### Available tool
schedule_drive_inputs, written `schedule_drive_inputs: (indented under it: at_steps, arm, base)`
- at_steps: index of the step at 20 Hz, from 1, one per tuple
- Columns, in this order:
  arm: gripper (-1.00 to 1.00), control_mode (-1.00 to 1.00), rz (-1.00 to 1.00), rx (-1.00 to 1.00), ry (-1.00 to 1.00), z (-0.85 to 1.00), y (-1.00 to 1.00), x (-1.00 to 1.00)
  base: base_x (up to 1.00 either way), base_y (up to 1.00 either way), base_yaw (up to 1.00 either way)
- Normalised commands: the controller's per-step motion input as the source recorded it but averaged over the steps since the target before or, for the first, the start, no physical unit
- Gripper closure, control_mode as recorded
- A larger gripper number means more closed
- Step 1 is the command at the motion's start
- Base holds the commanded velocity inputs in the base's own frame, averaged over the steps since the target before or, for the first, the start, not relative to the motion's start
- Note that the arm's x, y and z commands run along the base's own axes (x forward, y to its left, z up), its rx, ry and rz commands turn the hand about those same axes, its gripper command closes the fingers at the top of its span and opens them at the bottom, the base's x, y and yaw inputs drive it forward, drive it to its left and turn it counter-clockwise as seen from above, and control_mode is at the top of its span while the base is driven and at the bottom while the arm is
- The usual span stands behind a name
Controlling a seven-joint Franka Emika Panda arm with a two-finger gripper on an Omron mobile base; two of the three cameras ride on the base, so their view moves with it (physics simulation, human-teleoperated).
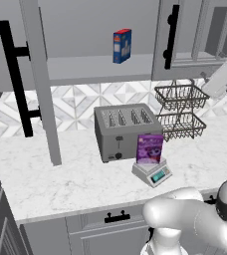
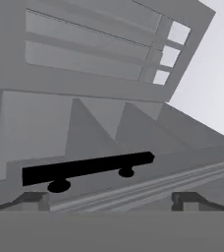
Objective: Pick the cereal and place it on the digital scale for weighing, and close the cabinet.
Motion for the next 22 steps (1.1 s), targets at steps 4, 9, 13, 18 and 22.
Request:
schedule_drive_inputs:
  at_steps: [4,9,13,18,22]
  arm:
    - [-1.0,-1.0,-0.11,0.12,-0.22,0.18,0.2,-1.0]
    - [-1.0,-1.0,-0.04,-0.02,-0.11,0.0,0.3,-0.88]
    - [-1.0,-1.0,-0.05,-0.01,-0.1,0.0,0.17,-0.74]
    - [-1.0,-1.0,-0.01,0.0,-0.15,0.0,0.12,-0.91]
    - [-1.0,-1.0,0.0,0.0,-0.18,0.0,0.48,-0.67]
  base:
    - [0.0,0.0,0.0]
    - [0.0,0.0,0.0]
    - [0.0,0.0,0.0]
    - [0.0,0.0,0.0]
    - [0.0,0.0,0.0]
